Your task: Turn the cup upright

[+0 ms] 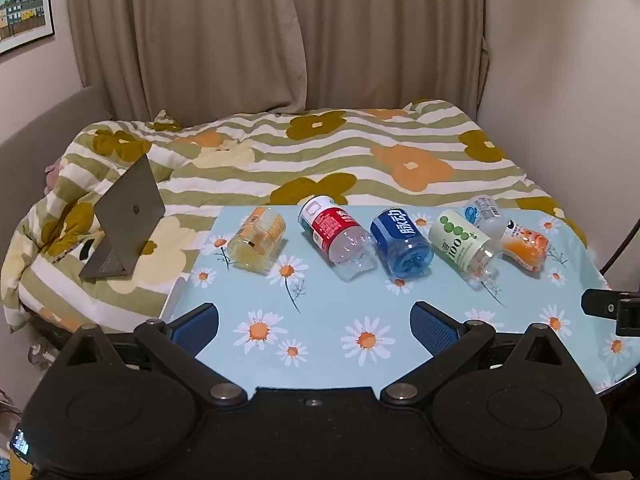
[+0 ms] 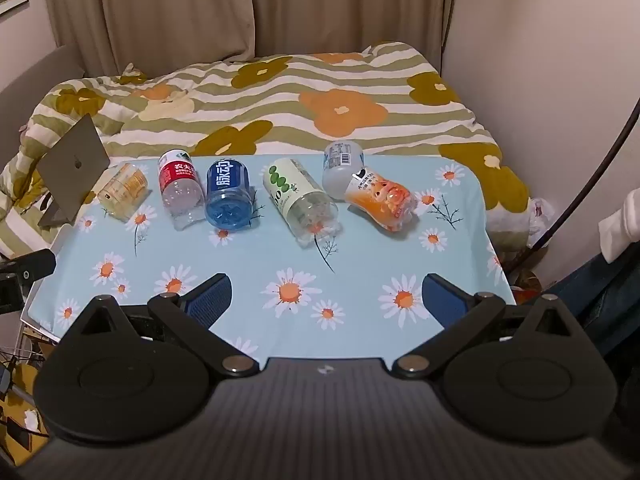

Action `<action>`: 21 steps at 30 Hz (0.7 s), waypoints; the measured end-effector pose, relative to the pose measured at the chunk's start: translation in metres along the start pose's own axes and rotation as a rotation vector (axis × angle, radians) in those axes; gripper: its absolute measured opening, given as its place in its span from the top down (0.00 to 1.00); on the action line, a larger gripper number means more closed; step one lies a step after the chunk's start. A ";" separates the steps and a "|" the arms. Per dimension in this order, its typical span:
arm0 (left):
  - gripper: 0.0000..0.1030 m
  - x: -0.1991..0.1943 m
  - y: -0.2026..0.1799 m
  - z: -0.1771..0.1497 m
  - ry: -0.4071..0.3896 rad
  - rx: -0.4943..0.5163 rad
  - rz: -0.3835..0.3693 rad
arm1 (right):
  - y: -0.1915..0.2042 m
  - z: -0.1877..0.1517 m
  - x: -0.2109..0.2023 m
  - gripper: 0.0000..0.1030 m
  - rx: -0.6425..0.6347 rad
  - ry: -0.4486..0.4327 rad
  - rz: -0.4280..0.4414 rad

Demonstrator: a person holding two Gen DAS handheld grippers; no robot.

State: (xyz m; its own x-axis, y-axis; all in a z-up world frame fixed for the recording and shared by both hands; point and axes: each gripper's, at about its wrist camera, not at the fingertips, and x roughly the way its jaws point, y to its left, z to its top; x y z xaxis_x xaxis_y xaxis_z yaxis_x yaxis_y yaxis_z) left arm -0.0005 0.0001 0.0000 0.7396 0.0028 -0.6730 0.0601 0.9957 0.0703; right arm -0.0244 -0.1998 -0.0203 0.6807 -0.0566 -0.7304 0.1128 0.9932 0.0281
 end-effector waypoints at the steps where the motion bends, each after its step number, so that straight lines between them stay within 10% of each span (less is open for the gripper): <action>1: 0.00 0.000 0.000 0.000 0.000 0.002 0.002 | 0.001 0.000 0.000 0.00 -0.010 -0.005 -0.012; 21: 0.00 -0.005 0.004 0.004 -0.012 -0.003 -0.012 | 0.003 0.001 -0.001 0.00 -0.012 -0.005 -0.016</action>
State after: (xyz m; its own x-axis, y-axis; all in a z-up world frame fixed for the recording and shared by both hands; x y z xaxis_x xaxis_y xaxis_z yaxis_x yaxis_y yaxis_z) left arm -0.0013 0.0041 0.0064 0.7468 -0.0104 -0.6650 0.0671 0.9960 0.0598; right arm -0.0244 -0.1971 -0.0186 0.6827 -0.0733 -0.7270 0.1150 0.9933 0.0078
